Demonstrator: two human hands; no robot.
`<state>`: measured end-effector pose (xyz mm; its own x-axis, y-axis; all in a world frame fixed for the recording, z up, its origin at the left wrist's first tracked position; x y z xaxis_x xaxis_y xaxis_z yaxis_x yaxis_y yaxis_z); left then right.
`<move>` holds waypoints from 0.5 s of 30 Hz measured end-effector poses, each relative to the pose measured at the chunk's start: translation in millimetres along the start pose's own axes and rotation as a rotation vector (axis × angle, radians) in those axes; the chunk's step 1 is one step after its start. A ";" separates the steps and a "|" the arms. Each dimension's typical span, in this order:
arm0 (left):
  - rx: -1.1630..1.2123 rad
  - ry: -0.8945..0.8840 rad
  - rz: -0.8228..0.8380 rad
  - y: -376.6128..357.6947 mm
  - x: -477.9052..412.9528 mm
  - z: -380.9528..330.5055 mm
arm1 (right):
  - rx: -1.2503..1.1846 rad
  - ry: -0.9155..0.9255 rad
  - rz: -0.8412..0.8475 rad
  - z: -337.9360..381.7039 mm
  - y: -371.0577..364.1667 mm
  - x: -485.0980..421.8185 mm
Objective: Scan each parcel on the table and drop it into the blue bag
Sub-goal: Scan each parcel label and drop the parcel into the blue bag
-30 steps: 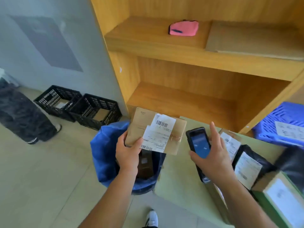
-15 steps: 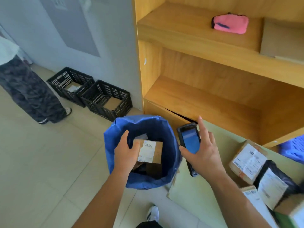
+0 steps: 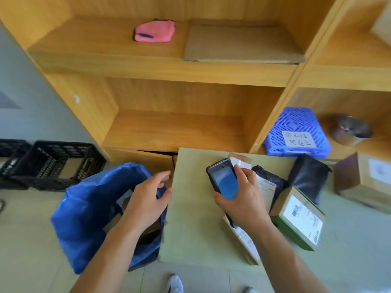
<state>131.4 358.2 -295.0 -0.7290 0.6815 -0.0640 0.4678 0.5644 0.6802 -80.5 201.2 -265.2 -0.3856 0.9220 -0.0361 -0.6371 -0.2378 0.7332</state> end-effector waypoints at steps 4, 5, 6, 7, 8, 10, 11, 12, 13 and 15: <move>-0.003 -0.102 0.128 -78.3 1.8 -66.6 | -0.028 -0.127 -0.045 -72.4 61.3 4.6; -0.001 -0.128 0.156 -101.9 4.1 -87.4 | -0.022 -0.153 -0.068 -93.7 78.4 5.4; -0.002 -0.151 0.184 -124.6 6.4 -107.3 | -0.020 -0.191 -0.083 -115.0 94.2 6.8; 0.001 -0.173 0.214 -150.1 10.5 -129.6 | -0.027 -0.238 -0.095 -140.3 112.4 8.8; 0.003 -0.186 0.242 -171.6 15.4 -150.0 | -0.039 -0.279 -0.110 -161.8 129.2 11.6; 0.023 -0.212 0.306 -218.2 27.9 -193.0 | -0.060 -0.345 -0.147 -208.0 167.4 19.8; 0.037 -0.220 0.336 -238.9 34.4 -212.3 | -0.073 -0.369 -0.161 -228.6 184.7 23.8; 0.045 -0.232 0.355 -259.8 40.7 -232.0 | -0.089 -0.398 -0.176 -249.9 202.2 27.7; 0.057 -0.250 0.373 -281.8 47.7 -251.7 | -0.109 -0.428 -0.194 -271.6 220.8 32.0; 0.067 -0.284 0.405 -315.4 57.8 -280.7 | -0.153 -0.467 -0.221 -303.4 248.6 37.5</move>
<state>-198.6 88.8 -308.3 -0.3219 0.9468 -0.0073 0.7232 0.2508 0.6435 -455.7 83.9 -290.4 0.0850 0.9846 0.1530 -0.7728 -0.0318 0.6338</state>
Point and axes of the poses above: each hand's wrist, its own x-axis away from the middle knuckle, its own y-axis out of the back of the hand, z = x × y, the point moved 5 cm from there along -x, towards the middle knuckle, and after that the axes turned 14 degrees about -z, right-handed, at the moved point
